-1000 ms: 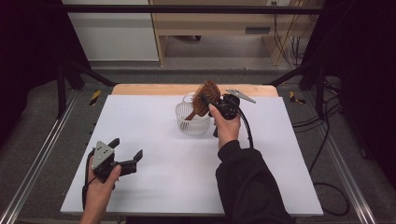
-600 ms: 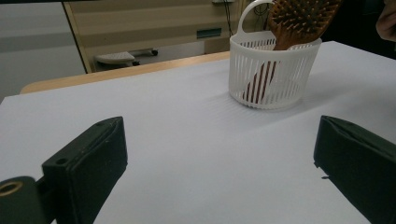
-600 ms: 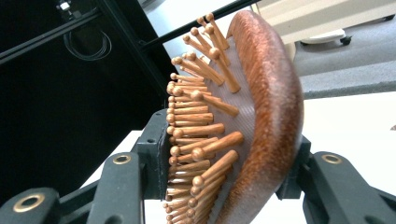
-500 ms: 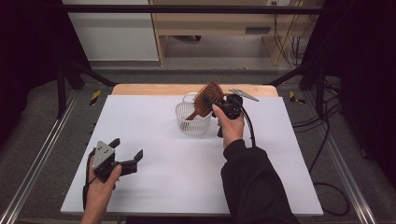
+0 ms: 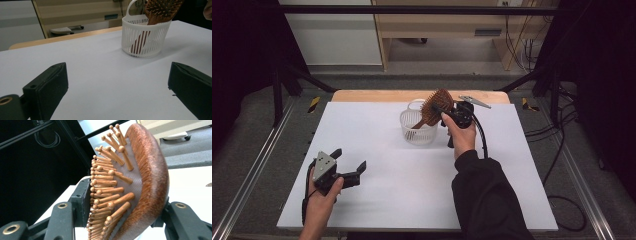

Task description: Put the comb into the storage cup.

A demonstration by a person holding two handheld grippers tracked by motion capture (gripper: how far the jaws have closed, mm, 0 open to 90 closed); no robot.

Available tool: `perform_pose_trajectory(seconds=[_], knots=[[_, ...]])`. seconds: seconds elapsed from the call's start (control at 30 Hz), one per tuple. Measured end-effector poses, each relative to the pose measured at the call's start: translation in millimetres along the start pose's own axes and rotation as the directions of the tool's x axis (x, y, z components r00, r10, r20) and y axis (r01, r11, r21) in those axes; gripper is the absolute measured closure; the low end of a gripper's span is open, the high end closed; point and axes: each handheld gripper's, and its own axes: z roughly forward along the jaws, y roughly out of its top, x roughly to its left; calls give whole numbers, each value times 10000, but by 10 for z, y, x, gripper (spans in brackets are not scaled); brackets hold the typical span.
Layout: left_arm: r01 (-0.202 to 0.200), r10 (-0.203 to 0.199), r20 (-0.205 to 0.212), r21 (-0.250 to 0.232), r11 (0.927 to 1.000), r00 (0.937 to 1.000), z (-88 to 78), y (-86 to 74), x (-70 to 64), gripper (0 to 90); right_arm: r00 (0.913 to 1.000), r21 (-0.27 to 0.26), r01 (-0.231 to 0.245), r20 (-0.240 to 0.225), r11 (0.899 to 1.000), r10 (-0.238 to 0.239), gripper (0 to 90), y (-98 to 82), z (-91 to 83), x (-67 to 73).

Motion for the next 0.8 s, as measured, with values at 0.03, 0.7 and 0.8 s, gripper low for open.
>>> perform_pose_trajectory(seconds=[0.03, 0.7, 0.8], knots=[[27, -27, -7, -26, 10000, 10000, -3, 3, 2, 31, 10000, 8, 21, -8, 10000, -21, 466, 2, 1, -1], [-61, 60, -45, -71, 10000, 10000, -20, 18, 12, 31, 9999, 122, 158, 7, 9998, -158, 459, 11, 4, -11], [-36, 36, -68, -92, 10000, 10000, -24, 20, 14, 31, 9998, 86, 206, 13, 9998, -206, 459, 12, 10, -1]])
